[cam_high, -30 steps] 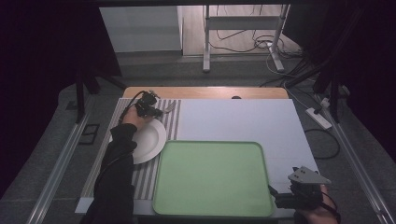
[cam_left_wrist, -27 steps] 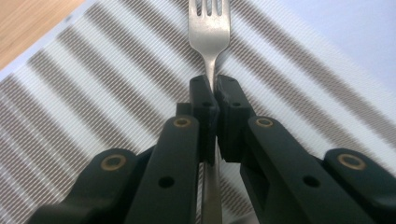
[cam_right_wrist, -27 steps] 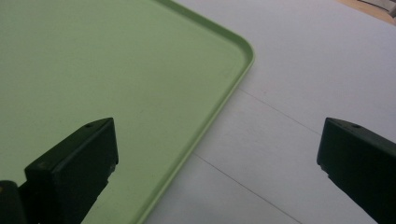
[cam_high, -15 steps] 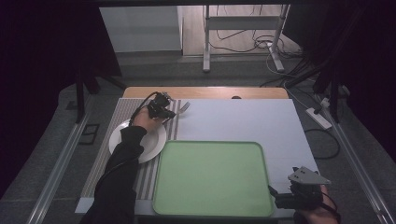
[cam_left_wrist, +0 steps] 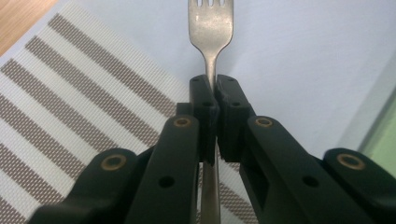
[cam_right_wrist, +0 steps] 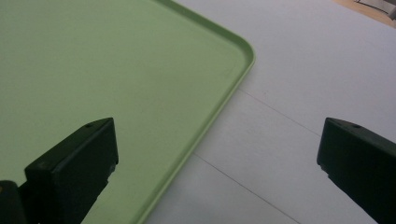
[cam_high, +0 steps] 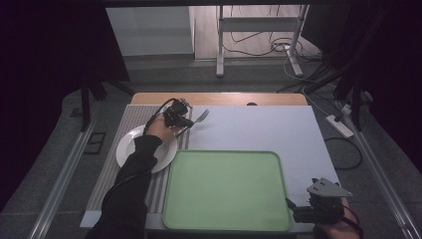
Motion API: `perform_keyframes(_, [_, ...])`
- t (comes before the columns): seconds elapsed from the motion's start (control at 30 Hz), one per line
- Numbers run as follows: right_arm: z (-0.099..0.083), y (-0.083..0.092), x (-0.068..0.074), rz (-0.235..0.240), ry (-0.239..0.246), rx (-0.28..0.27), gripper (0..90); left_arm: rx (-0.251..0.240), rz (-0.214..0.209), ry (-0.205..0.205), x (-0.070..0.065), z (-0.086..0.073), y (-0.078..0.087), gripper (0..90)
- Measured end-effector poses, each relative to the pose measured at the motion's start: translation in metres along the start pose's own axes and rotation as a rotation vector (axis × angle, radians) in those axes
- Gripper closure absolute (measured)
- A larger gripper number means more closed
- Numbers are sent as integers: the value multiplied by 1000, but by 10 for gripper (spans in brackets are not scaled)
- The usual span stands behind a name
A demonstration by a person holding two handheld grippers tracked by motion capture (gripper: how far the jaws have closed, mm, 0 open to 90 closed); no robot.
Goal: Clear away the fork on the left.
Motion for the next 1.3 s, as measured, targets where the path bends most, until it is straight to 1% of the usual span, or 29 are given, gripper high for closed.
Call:
perform_keyframes(0.13, [0, 0, 0, 0, 2, 0, 0, 0, -7, -19, -9, 9, 2, 869])
perform_keyframes(0.3, [0, 0, 0, 0, 4, -1, 0, -3, -25, -28, -22, 16, 5, 869])
perform_keyframes(0.47, [0, 0, 1, -1, 8, -2, 0, -2, -38, -38, -42, 23, 6, 869])
perform_keyframes(0.67, [0, 0, 1, -1, 8, -3, 0, 5, -52, -43, -65, 25, 7, 868])
perform_keyframes(0.7, [0, 0, 1, -1, 8, -3, 0, 14, -52, -54, -69, 25, 8, 868])
perform_keyframes(0.8, [0, 1, 0, -2, 3, -9, 0, 34, -48, -69, -81, 22, 8, 868])
perform_keyframes(0.83, [1, 1, 0, -4, 1, -10, 0, 35, -43, -68, -84, 20, 8, 868])
perform_keyframes(0.93, [1, 1, -1, -7, -14, -16, 0, 41, -45, -61, -95, 15, 11, 868])
perform_keyframes(1.03, [1, 1, -1, -7, -15, -17, 0, 49, -45, -59, -104, 9, 15, 868])
perform_keyframes(1.1, [1, 1, -1, -7, -13, -18, 0, 61, -36, -62, -110, 3, 19, 868])
perform_keyframes(1.17, [1, 1, -1, -8, -13, -17, 0, 74, -39, -64, -116, -4, 22, 868])
perform_keyframes(1.2, [1, 1, -1, -7, -13, -15, 0, 76, -35, -56, -119, -7, 25, 868])
perform_keyframes(1.3, [1, 1, -1, -8, -13, -16, 0, 75, -45, -37, -126, -17, 32, 868])
Point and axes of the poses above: each handheld gripper's, and its own axes: y roughly backward along the jaws, z roughly out of its top, x roughly to its left, the point moved 6 cm from there along -y, roughly forward along the jaws, and after that the axes turned 14 degrees about -x, right-handed, at the moved point
